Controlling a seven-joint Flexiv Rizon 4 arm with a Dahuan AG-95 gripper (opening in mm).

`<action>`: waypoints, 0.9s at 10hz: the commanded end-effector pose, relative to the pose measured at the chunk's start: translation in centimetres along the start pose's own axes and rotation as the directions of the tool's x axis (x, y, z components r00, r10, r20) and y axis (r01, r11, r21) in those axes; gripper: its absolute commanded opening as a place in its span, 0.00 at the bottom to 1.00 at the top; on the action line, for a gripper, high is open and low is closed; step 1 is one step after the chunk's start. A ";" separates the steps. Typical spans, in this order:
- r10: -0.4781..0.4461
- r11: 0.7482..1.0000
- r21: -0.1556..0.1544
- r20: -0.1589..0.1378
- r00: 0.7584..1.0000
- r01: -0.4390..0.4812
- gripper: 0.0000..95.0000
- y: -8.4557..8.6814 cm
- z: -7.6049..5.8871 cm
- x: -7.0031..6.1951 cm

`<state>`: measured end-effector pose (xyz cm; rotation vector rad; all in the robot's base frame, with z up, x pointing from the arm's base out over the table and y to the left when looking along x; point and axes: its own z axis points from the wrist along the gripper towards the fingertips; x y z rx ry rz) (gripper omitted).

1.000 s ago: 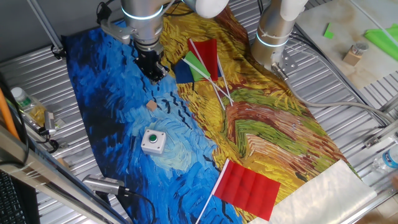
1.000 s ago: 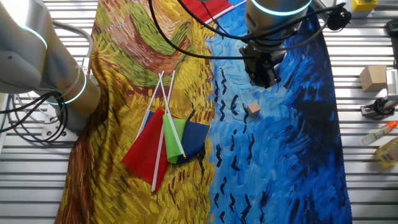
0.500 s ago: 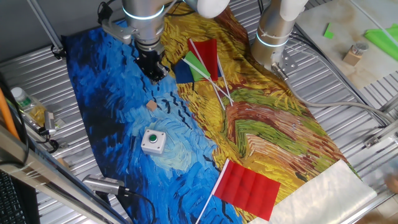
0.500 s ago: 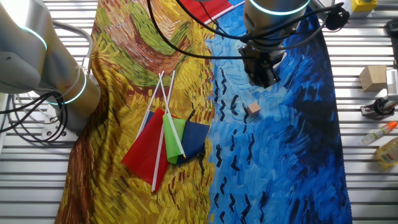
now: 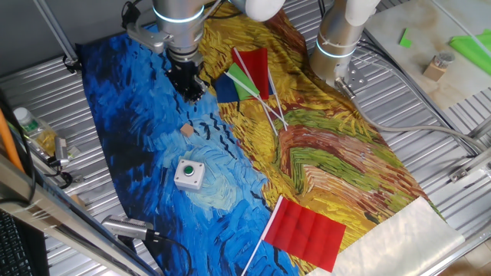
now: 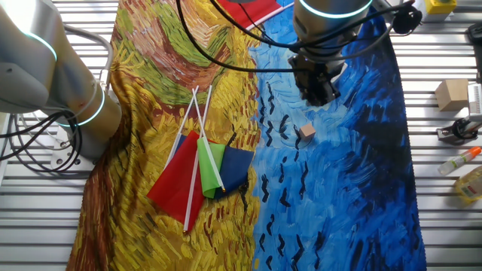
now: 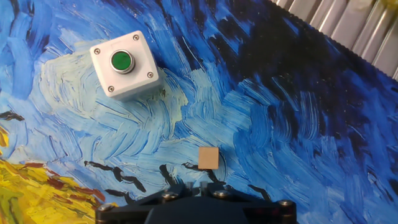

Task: Pick up the small block on the left and move it to the right

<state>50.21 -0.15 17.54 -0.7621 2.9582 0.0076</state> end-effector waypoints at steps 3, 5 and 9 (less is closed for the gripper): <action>0.003 1.000 0.008 -0.002 1.000 -0.003 0.40 -0.2 -0.4 0.0; 0.009 1.000 0.022 0.005 1.000 -0.009 0.40 -0.2 -0.4 -0.1; 0.002 0.999 0.047 0.035 0.999 -0.004 0.00 -0.2 -0.4 0.0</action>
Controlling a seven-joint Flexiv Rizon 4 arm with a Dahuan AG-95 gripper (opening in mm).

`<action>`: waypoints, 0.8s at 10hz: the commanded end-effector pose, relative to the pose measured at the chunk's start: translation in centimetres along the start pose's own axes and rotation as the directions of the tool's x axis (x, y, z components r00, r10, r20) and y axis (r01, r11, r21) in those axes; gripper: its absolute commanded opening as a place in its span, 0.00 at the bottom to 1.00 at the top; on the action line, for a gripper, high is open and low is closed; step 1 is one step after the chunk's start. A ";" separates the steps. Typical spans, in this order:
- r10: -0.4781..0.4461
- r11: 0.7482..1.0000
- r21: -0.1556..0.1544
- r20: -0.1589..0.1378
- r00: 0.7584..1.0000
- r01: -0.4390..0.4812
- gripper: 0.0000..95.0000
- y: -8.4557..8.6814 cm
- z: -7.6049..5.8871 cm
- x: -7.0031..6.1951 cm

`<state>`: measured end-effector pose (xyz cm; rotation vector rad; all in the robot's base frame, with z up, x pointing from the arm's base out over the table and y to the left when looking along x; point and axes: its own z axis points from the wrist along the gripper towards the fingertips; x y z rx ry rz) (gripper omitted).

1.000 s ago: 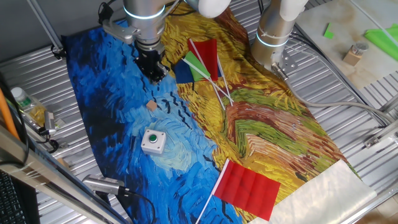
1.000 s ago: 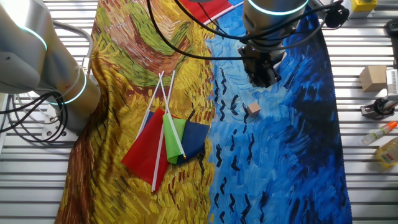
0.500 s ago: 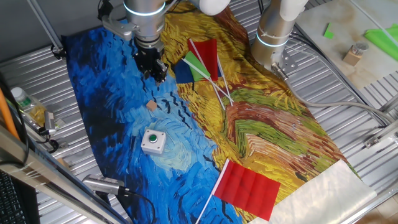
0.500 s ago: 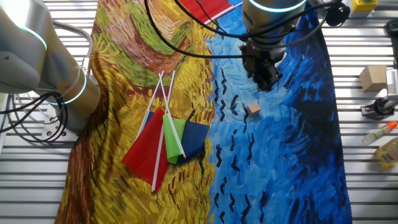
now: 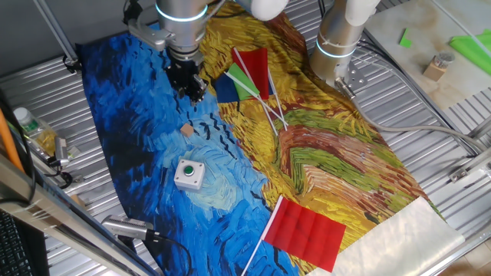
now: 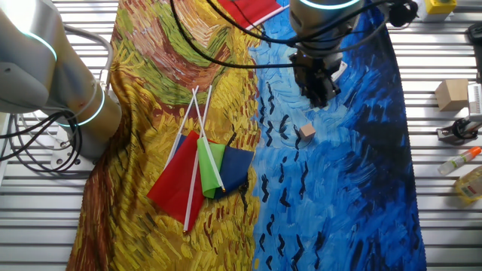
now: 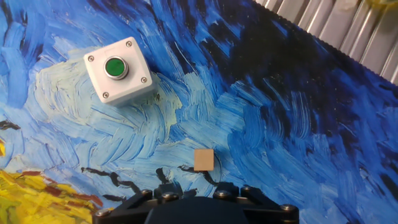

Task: Pick up the small block on the left and move it to the right

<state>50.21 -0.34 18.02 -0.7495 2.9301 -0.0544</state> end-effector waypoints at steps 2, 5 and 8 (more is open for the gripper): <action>-0.016 1.000 0.025 0.012 1.000 0.016 0.00 0.0 0.1 -0.1; -0.017 1.000 0.025 0.021 1.000 0.016 0.00 -0.1 0.0 -0.1; 0.005 1.000 0.027 0.016 1.000 -0.006 0.00 -0.3 -0.6 -0.3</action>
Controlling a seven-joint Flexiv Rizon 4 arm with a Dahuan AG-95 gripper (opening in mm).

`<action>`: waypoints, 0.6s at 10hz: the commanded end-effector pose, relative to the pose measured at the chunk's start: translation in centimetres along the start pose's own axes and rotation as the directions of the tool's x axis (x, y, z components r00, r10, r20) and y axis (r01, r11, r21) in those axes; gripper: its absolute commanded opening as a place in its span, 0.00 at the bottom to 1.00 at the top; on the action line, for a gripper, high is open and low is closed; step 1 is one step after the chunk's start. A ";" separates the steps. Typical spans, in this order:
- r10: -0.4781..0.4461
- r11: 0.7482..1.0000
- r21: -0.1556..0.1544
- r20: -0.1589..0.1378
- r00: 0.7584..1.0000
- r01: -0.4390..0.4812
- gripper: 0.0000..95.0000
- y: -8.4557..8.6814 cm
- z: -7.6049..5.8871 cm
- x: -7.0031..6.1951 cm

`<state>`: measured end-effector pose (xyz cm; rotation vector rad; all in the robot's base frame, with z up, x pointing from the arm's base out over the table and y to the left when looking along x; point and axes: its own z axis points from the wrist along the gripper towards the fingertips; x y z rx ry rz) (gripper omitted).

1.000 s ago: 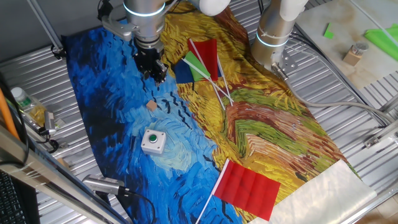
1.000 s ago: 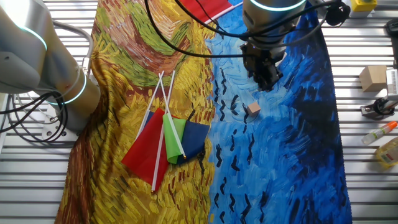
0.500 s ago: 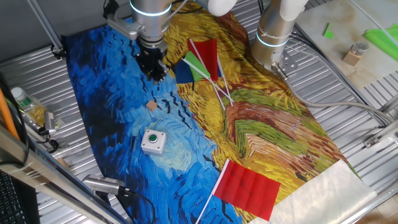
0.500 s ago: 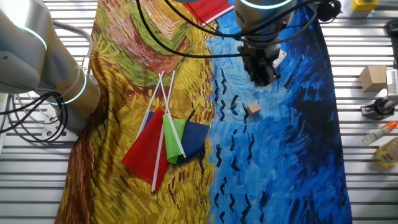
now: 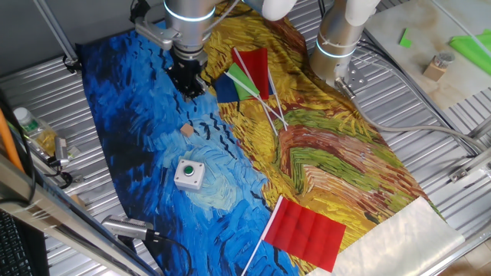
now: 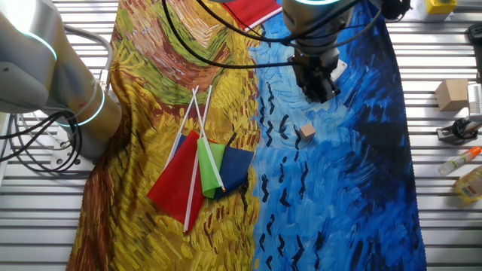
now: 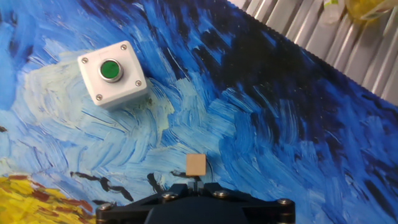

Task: Pick up the small block on the left and move it to the right

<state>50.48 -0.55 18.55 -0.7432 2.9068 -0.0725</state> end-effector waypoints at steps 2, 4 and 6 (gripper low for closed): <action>0.017 1.000 0.008 0.001 1.000 -0.017 0.00 0.0 -0.1 -0.1; 0.027 1.000 0.007 0.000 1.000 -0.027 0.00 0.0 -0.1 -0.1; 0.037 0.999 0.007 0.004 0.999 -0.037 0.00 0.0 -0.1 -0.1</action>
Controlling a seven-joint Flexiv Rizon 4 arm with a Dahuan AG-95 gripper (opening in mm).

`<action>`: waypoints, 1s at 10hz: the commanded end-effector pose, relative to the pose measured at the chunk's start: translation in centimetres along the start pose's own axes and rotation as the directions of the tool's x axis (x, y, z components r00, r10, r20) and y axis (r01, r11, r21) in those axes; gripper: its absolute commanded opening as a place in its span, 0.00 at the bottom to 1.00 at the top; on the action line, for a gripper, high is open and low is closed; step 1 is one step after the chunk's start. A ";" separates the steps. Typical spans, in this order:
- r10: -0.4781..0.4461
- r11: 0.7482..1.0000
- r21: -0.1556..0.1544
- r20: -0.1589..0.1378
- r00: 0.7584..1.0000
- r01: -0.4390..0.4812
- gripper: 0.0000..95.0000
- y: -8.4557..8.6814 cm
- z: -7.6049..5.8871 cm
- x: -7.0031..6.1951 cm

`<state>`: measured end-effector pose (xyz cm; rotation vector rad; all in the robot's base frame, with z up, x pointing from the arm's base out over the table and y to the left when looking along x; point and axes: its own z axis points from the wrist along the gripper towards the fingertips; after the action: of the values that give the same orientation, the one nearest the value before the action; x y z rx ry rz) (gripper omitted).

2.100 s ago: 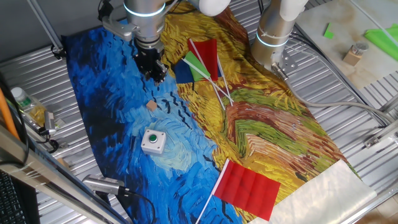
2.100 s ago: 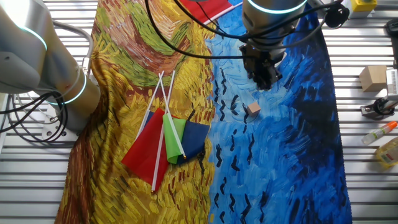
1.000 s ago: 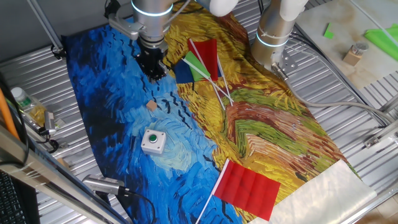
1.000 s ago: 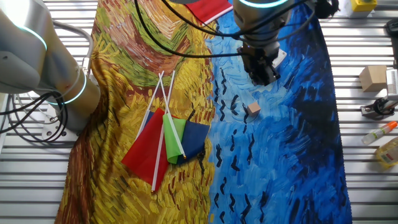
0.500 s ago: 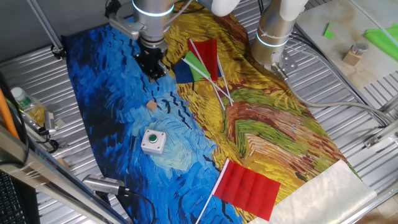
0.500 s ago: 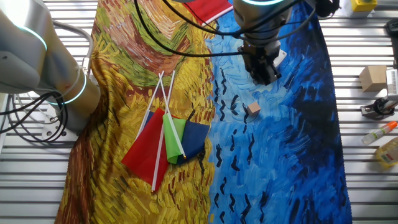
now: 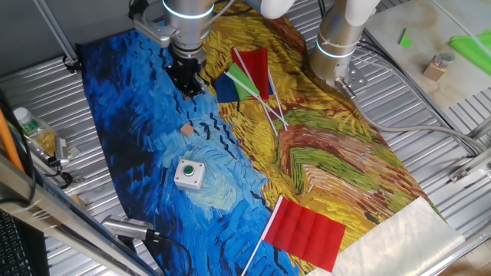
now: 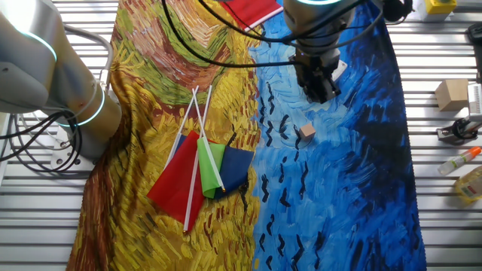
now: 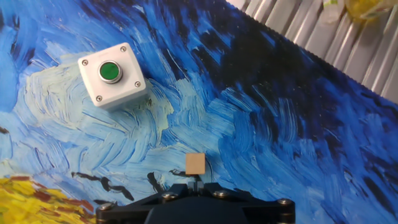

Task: Pick up the small block on the left and move it to the right

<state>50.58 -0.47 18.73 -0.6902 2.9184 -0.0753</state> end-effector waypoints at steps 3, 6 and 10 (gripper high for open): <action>0.002 1.000 0.000 0.003 1.000 -0.002 0.00 0.0 0.1 0.0; 0.013 0.999 -0.035 -0.082 0.997 -0.016 0.00 0.0 0.1 0.0; 0.004 0.999 -0.040 -0.151 0.988 -0.010 0.00 0.0 0.1 0.0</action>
<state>50.70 -0.52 18.58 -0.7098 3.0757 -0.0717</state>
